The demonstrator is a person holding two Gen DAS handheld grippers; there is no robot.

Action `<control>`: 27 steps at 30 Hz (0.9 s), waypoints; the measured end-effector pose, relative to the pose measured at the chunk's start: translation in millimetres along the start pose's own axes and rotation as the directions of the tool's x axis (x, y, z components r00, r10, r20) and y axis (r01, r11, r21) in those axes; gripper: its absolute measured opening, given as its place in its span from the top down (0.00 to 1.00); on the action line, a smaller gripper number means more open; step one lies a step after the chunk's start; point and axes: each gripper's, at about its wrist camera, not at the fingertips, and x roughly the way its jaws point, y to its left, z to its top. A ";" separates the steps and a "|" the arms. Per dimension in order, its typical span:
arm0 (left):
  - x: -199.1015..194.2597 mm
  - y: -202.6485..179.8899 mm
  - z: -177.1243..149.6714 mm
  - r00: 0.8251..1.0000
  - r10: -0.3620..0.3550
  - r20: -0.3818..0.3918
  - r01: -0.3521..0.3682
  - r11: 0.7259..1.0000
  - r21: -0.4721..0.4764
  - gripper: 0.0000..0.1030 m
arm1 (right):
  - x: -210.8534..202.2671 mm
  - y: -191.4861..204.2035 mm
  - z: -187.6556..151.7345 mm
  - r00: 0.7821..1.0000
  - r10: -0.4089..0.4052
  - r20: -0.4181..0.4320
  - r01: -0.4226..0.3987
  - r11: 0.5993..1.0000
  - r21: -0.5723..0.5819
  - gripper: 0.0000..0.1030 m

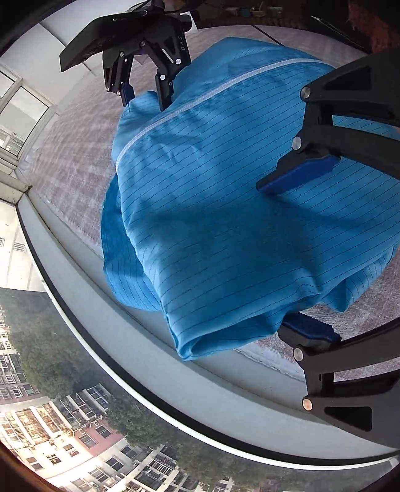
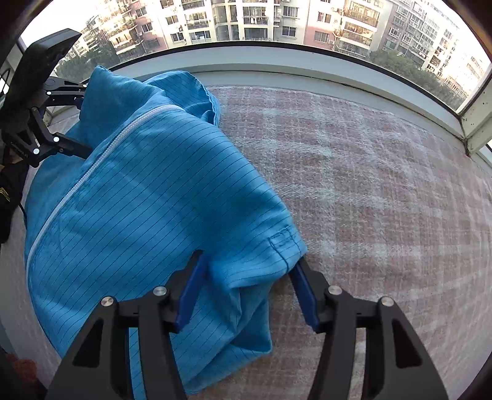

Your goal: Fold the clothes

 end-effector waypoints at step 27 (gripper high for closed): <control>-3.4 -1.5 -11.6 0.998 -0.039 0.050 0.038 0.999 0.023 0.91 | 4.6 -9.8 30.7 0.972 0.236 -0.020 -0.233 0.967 0.107 0.94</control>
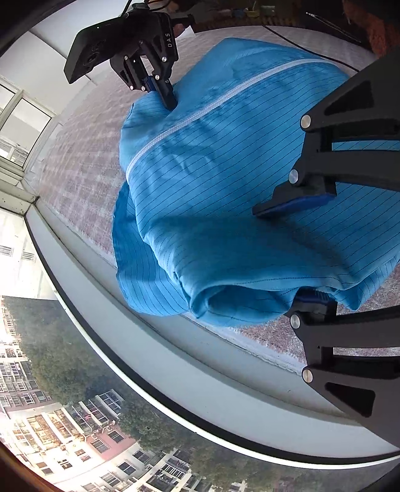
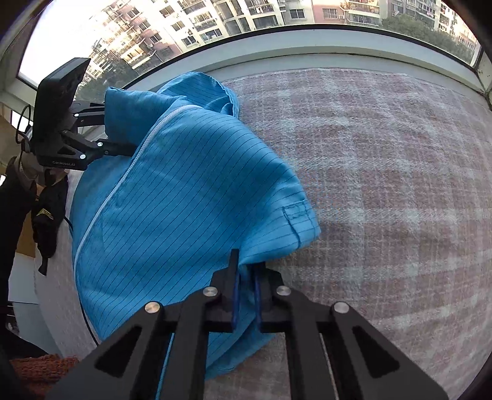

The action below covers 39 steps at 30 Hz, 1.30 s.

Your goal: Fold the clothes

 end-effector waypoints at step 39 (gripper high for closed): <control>-109.5 -17.9 -44.8 0.972 -0.019 0.235 0.029 0.999 -0.042 0.96 | 5.6 19.8 4.1 0.993 -0.003 0.116 0.016 0.993 -0.117 0.95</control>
